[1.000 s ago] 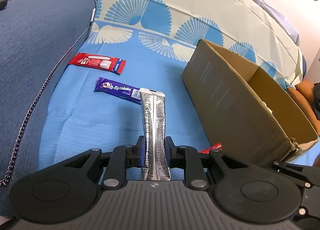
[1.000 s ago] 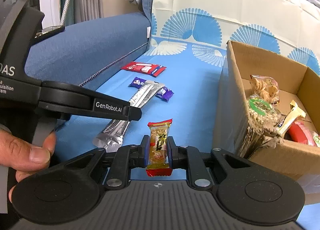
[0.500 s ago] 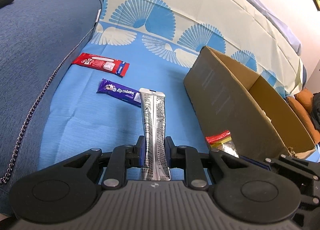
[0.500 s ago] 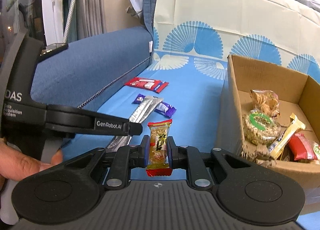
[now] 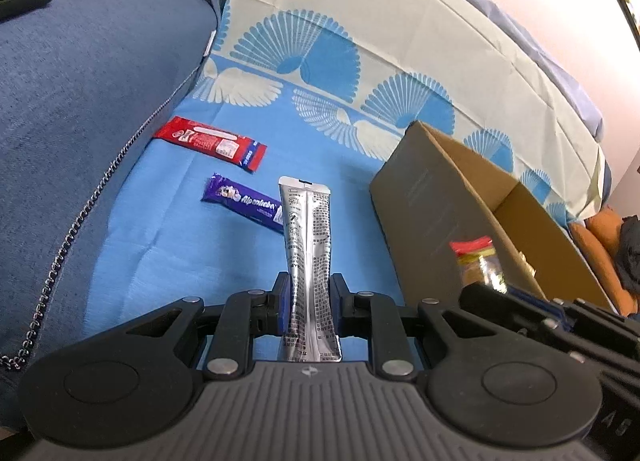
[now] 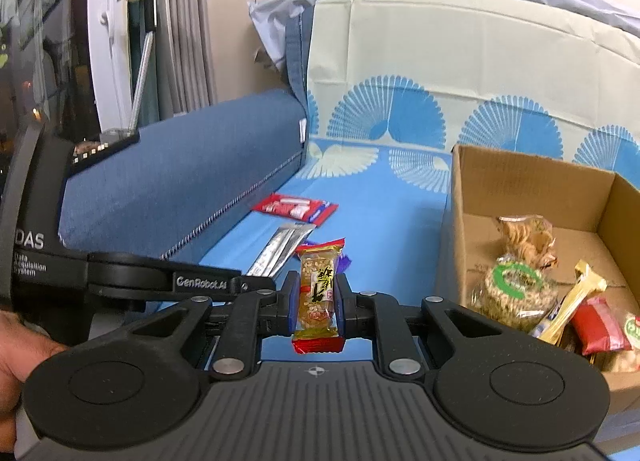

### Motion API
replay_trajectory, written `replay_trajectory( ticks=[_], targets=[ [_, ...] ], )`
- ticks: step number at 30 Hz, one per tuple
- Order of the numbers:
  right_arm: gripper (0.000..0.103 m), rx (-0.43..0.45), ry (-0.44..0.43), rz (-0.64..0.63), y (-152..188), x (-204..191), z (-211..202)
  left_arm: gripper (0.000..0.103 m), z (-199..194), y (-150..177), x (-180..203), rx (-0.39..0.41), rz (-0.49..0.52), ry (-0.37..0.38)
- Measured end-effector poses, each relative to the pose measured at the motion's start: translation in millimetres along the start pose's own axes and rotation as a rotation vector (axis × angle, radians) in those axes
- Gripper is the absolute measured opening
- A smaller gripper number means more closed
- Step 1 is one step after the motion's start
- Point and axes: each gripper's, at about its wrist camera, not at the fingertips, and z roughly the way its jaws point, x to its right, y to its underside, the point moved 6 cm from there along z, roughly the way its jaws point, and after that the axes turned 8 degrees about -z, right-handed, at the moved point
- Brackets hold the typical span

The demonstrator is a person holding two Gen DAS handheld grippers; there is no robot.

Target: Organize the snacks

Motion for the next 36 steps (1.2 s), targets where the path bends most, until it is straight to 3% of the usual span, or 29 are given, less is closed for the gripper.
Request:
replay_trajectory(
  ticks=[10,20,27,33,36],
  targets=[
    [0.018,0.104,-0.012,0.056,-23,15,-12,0.022,-11,-25,1,0.021,-0.066,-0.027],
    [0.018,0.21,0.026,0.113,-44,39,-25,0.022,-15,-68,73,0.087,-0.035,0.065],
    [0.018,0.302,0.22,0.262,-50,96,-53,0.022,-1,-91,153,0.113,0.024,0.139],
    [0.018,0.313,0.429,0.406,-36,155,-72,0.022,15,-98,223,0.123,0.065,0.203],
    [0.018,0.309,0.487,0.473,-27,176,-78,0.022,24,-96,253,0.118,0.088,0.234]
  ],
)
